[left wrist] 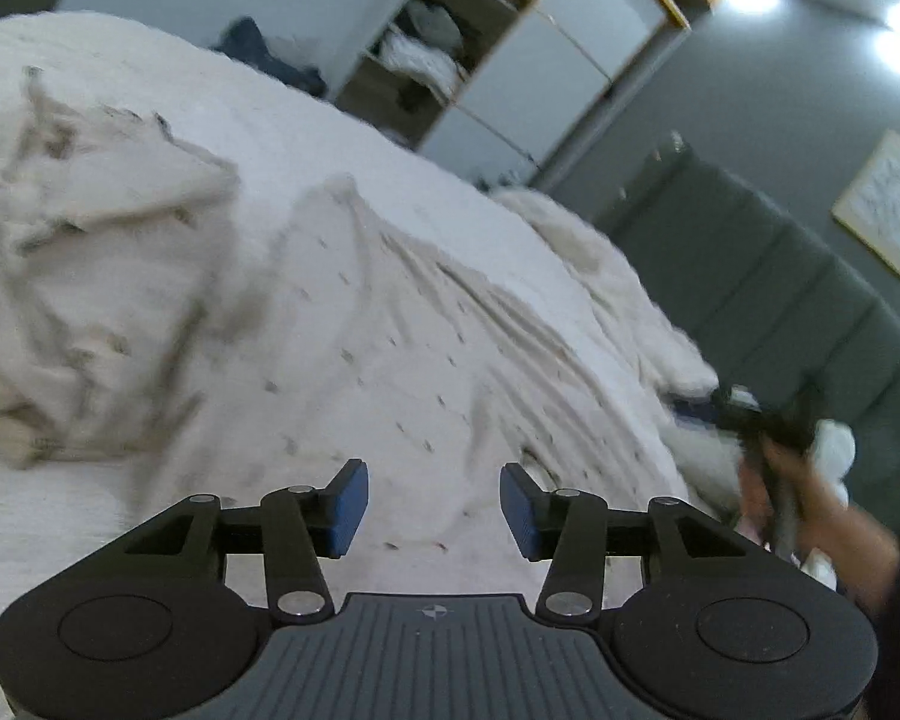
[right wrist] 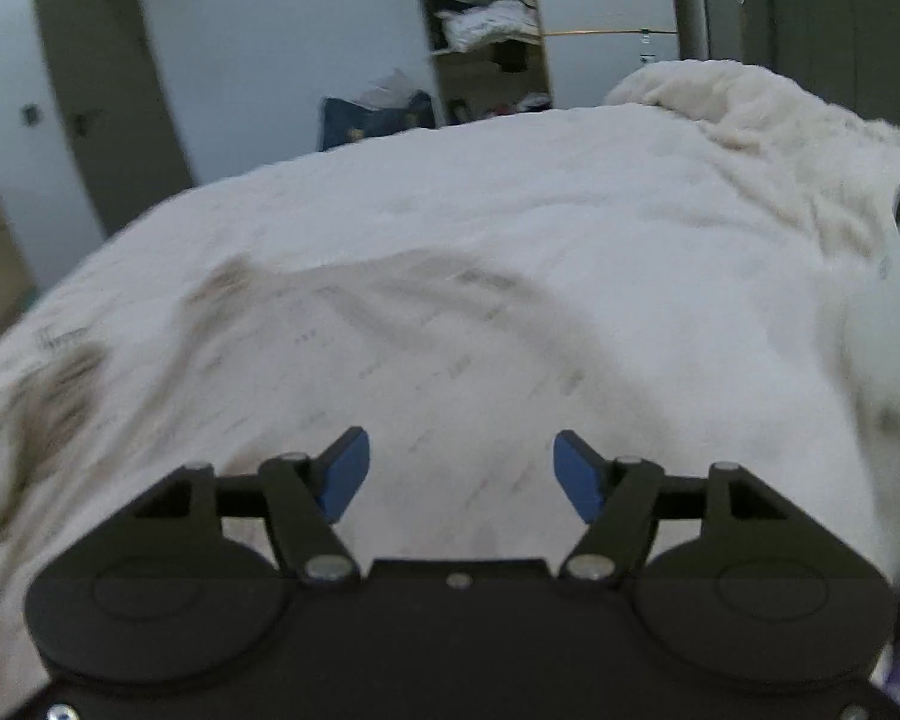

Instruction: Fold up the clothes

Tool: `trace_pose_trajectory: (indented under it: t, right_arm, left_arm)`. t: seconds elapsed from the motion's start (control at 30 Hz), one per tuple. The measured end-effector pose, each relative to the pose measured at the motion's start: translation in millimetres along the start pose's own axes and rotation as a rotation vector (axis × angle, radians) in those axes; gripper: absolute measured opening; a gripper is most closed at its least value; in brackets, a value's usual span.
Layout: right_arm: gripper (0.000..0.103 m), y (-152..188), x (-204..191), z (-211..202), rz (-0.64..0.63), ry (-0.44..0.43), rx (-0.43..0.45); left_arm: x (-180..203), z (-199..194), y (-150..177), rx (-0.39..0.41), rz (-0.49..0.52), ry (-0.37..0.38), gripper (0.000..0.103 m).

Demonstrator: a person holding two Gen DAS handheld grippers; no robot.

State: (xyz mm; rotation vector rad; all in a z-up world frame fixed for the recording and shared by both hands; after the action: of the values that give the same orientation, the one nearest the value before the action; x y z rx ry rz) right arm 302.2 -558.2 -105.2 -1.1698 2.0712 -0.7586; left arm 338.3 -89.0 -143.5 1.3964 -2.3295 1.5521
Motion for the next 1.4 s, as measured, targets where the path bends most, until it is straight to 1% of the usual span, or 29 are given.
trace_pose_trajectory:
  t: [0.07,0.1,0.2,0.27,0.33,0.37,0.4,0.43,0.47,0.5,0.53,0.57,0.63,0.67,0.7,0.73,0.8,0.87,0.9,0.97,1.03,1.1,1.17,1.2,1.27,1.3,1.33,1.37,1.4]
  right_arm:
    - [0.066,-37.4,5.8,57.4,-0.019,0.002,-0.016]
    - [0.066,-47.0,8.0,76.4,-0.027,0.003,-0.019]
    - [0.066,-59.5,4.9,135.5,-0.065,-0.008,-0.062]
    - [0.066,-69.4,-0.6,190.8,-0.115,0.018,-0.145]
    - [0.065,-71.5,-5.7,223.7,-0.156,0.048,-0.178]
    - [0.062,-70.9,-9.0,238.4,-0.174,0.048,-0.192]
    - [0.058,-69.9,-11.1,245.9,-0.174,0.023,-0.210]
    - [0.041,-69.0,-13.2,253.3,-0.173,-0.002,-0.227]
    - [0.010,-68.6,-14.9,261.3,-0.163,-0.035,-0.253]
    - [0.006,-72.2,-13.3,270.5,-0.097,-0.103,-0.314]
    - [0.004,-80.8,-4.9,272.1,-0.003,-0.137,-0.328]
    - [0.004,-92.6,9.7,270.5,0.119,-0.171,-0.313]
    - [0.003,-117.2,41.3,267.1,0.368,-0.227,-0.278]
    - [0.004,-127.0,65.6,265.0,0.502,-0.187,-0.240]
    - [0.004,-128.6,75.0,264.3,0.536,-0.147,-0.233]
    - [0.005,-127.9,87.9,263.2,0.556,-0.060,-0.233]
    - [0.015,-124.2,88.1,258.1,0.498,-0.010,-0.230]
    - [0.050,-121.1,85.4,251.9,0.448,0.019,-0.221]
    - [0.054,-122.1,84.5,248.5,0.425,0.040,-0.210]
    - [0.054,-125.0,83.6,232.0,0.338,0.097,-0.162]
    - [0.054,-126.0,76.3,223.3,0.292,0.081,-0.138]
    - [0.052,-125.6,65.0,216.8,0.270,0.018,-0.162]
    - [0.051,-115.5,42.7,216.1,0.295,-0.064,-0.222]
    - [0.051,-113.2,34.5,216.1,0.304,-0.082,-0.235]
    - [0.050,-102.6,-3.1,221.4,0.330,-0.165,-0.274]
    - [0.050,-99.6,-23.6,221.6,0.297,-0.192,-0.278]
    - [0.051,-96.7,-45.7,221.7,0.254,-0.218,-0.279]
    - [0.056,-94.5,-75.6,221.9,0.166,-0.236,-0.268]
    - [0.056,-88.6,-100.2,226.1,0.098,-0.233,-0.283]
  left_arm:
    - [-0.8,20.5,-1.0,-0.031,0.020,-0.003,0.043]
    - [-1.1,28.5,-0.5,-0.043,0.024,-0.004,0.043]
    - [-20.2,48.5,5.0,-0.076,0.007,-0.018,0.043]
    - [-30.3,61.8,10.1,-0.098,-0.007,-0.026,0.043]
    - [-42.1,71.9,18.8,-0.138,-0.022,-0.063,0.042]
    - [-45.9,74.6,22.9,-0.152,-0.023,-0.070,0.042]
    - [-46.8,76.5,24.5,-0.159,-0.022,-0.065,0.042]
    - [-47.7,77.4,25.2,-0.163,-0.024,-0.059,0.042]
    - [-48.6,77.2,25.1,-0.163,-0.027,-0.053,0.042]
    - [-49.5,77.1,25.0,-0.162,-0.031,-0.047,0.042]
    - [-50.5,77.3,25.1,-0.162,-0.035,-0.042,0.042]
    - [-51.6,78.0,25.5,-0.163,-0.041,-0.039,0.042]
    - [-54.0,78.2,26.0,-0.166,-0.058,-0.031,0.042]
    - [-53.7,77.7,26.1,-0.167,-0.063,-0.029,0.042]
    - [-53.7,77.9,26.6,-0.169,-0.067,-0.027,0.042]
    - [-54.0,78.4,26.7,-0.172,-0.071,-0.026,0.042]
    - [-53.4,79.0,26.5,-0.174,-0.070,-0.029,0.042]
    - [-52.6,78.3,26.6,-0.177,-0.069,-0.034,0.042]
    - [-51.9,77.6,26.8,-0.177,-0.069,-0.038,0.042]
    - [-49.9,75.4,27.0,-0.177,-0.070,-0.046,0.042]
    - [-47.9,73.3,26.8,-0.176,-0.071,-0.053,0.042]
    - [-44.4,73.9,26.7,-0.174,-0.071,-0.055,0.042]
    - [-40.7,75.2,26.9,-0.172,-0.069,-0.054,0.042]
    - [-38.7,75.9,27.2,-0.173,-0.067,-0.053,0.042]
    - [-35.2,76.8,26.6,-0.173,-0.059,-0.047,0.042]
    - [-33.5,77.1,26.1,-0.173,-0.055,-0.044,0.042]
    - [-32.5,77.0,25.5,-0.172,-0.053,-0.042,0.042]
    - [-32.2,76.5,24.8,-0.170,-0.055,-0.039,0.042]
    - [-32.3,76.0,24.2,-0.168,-0.056,-0.037,0.042]
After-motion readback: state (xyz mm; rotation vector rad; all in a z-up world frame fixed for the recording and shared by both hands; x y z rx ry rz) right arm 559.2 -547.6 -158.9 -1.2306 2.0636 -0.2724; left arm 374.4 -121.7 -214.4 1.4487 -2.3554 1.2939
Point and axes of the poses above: each gripper's, at about its wrist camera, not at the fingertips, and z roughly the way its jaws point, x to its right, y to its underside, the point moved 6 cm from there along z, roughly the way its jaws point, and after that the axes turned 8 degrees about z, right-handed, at the moved point
